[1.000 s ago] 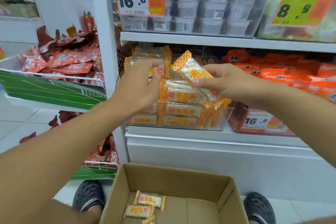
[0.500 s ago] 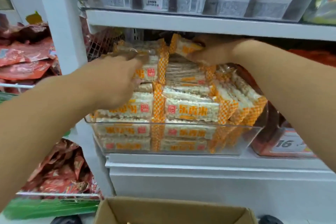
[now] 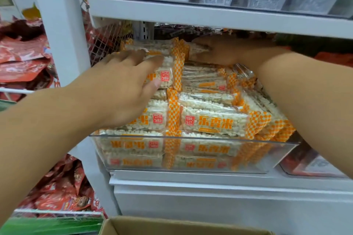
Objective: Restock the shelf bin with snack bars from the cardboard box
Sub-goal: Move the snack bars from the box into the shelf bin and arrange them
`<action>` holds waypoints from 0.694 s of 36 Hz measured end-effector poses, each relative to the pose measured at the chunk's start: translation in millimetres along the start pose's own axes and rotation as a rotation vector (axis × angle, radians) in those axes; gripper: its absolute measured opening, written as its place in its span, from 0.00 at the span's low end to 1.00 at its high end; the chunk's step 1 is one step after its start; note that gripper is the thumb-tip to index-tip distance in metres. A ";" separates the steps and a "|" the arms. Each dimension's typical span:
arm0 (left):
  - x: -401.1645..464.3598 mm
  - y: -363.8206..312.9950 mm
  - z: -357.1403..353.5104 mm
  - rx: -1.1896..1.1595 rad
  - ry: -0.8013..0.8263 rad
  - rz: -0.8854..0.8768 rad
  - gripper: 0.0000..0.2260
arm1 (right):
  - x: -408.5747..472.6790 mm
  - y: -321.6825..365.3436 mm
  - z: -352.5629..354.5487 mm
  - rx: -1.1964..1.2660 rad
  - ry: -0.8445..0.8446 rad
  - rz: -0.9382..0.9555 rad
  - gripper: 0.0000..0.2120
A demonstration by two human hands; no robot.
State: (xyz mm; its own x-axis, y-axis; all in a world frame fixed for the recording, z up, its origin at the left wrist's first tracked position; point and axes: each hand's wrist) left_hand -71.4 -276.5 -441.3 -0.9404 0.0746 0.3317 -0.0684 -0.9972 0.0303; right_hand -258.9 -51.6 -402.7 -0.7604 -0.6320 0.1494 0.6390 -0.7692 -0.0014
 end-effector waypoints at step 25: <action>-7.2 -4.7 2.2 -0.014 -0.048 0.008 0.25 | -6.3 6.3 0.4 -0.271 -0.173 0.044 0.38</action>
State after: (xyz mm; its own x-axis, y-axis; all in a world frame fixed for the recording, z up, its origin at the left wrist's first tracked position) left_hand -63.6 -272.3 -441.8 -0.9240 0.0661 0.3767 -0.0655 -0.9977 0.0146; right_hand -250.0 -52.4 -403.3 -0.6868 -0.6580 0.3087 0.5992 -0.7530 -0.2718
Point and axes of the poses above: each hand's wrist, its own x-axis towards the middle knuckle, its own z-axis out of the back of the hand, y = z × x, and after that the axes turned 7 degrees about z, right-handed
